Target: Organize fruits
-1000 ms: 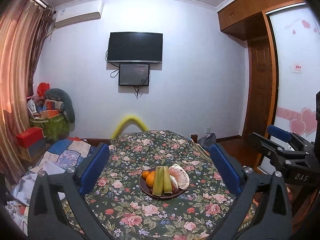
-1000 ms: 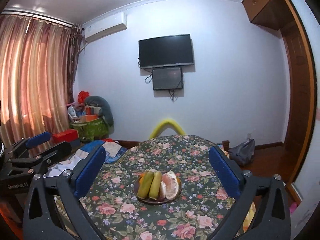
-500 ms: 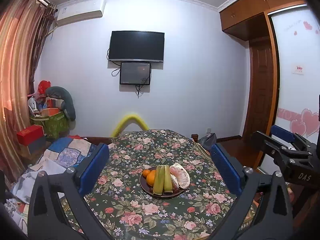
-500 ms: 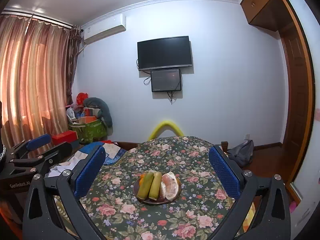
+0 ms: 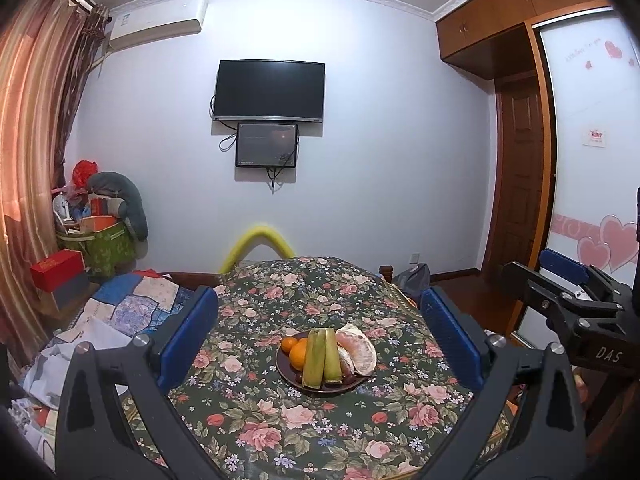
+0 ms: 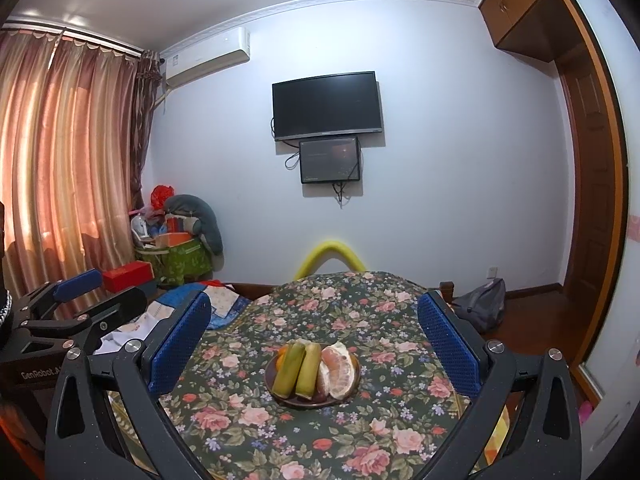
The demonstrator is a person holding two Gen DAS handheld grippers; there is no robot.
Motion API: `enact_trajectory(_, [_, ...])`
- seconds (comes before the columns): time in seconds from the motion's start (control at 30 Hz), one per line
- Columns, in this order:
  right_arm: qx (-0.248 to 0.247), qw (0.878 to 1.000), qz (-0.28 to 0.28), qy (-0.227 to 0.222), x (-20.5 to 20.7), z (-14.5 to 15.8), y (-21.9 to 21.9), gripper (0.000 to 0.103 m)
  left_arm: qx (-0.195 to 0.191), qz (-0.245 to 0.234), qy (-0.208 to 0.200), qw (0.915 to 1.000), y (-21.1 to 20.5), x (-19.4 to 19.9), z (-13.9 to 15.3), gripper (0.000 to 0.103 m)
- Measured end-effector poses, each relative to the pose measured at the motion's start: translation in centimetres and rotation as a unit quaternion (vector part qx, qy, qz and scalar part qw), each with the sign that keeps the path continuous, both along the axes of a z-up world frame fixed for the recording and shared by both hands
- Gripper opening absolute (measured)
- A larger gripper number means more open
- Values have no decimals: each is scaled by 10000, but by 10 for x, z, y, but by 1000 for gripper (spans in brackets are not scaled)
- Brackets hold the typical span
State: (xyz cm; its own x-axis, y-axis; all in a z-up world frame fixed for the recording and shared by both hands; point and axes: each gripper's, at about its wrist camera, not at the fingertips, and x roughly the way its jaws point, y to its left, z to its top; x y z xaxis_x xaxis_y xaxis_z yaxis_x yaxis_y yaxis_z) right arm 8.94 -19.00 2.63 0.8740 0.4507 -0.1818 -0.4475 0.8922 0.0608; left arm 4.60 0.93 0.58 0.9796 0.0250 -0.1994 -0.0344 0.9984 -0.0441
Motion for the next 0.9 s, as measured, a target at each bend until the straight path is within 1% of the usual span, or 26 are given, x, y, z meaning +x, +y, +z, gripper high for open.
enact_trajectory(0.9, [-66, 10000, -15, -35, -6, 6, 1, 103, -40, -55, 1, 10000, -1, -2, 2, 103])
